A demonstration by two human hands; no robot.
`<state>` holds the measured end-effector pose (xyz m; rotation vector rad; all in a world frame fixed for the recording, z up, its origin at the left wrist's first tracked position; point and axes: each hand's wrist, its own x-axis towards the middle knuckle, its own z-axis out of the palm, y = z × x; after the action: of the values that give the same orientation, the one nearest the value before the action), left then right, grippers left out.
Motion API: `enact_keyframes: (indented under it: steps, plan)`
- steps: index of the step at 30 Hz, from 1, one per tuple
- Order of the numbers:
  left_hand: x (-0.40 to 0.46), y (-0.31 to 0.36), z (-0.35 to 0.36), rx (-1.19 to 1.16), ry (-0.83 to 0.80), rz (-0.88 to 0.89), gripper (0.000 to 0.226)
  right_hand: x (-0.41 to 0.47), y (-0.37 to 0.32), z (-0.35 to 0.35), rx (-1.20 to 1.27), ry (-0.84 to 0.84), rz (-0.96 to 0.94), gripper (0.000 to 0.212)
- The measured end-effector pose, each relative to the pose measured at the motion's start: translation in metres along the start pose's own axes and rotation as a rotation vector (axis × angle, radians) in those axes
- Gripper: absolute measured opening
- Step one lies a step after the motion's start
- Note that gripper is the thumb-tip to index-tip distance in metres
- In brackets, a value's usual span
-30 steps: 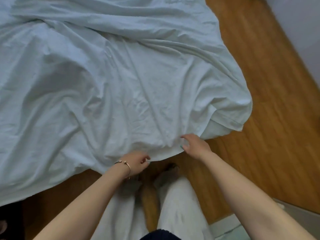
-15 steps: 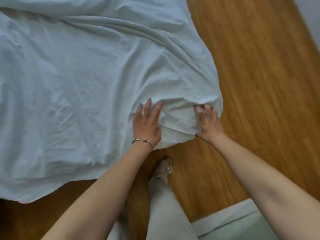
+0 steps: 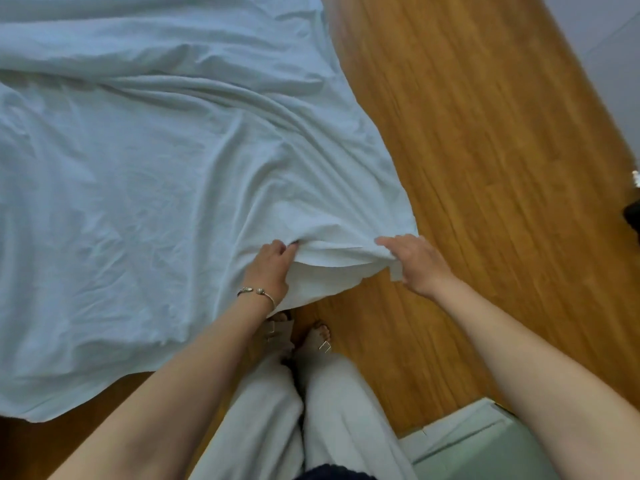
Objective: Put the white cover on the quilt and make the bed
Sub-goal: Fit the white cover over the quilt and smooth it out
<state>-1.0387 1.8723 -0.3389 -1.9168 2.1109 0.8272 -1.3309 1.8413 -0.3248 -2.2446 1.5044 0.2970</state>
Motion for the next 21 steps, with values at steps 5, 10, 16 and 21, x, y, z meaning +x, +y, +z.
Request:
enact_keyframes:
  steps: [5,10,16,21]
  plan:
    - [-0.016,0.044,0.015,-0.176,-0.377,0.127,0.048,-0.034,0.034,-0.048,-0.585,-0.144,-0.171,0.077]
    - [-0.023,0.094,0.035,-0.170,-0.553,0.199,0.066,-0.048,0.064,-0.033,-0.697,-0.357,-0.185,0.068]
    - [0.010,0.145,0.049,-0.251,-0.602,-0.175,0.066,-0.001,0.108,-0.020,-0.300,-0.785,0.038,0.093]
    - [0.035,0.204,0.037,-0.388,-0.465,-0.309,0.046,0.023,0.135,-0.039,-0.210,-0.822,-0.052,0.084]
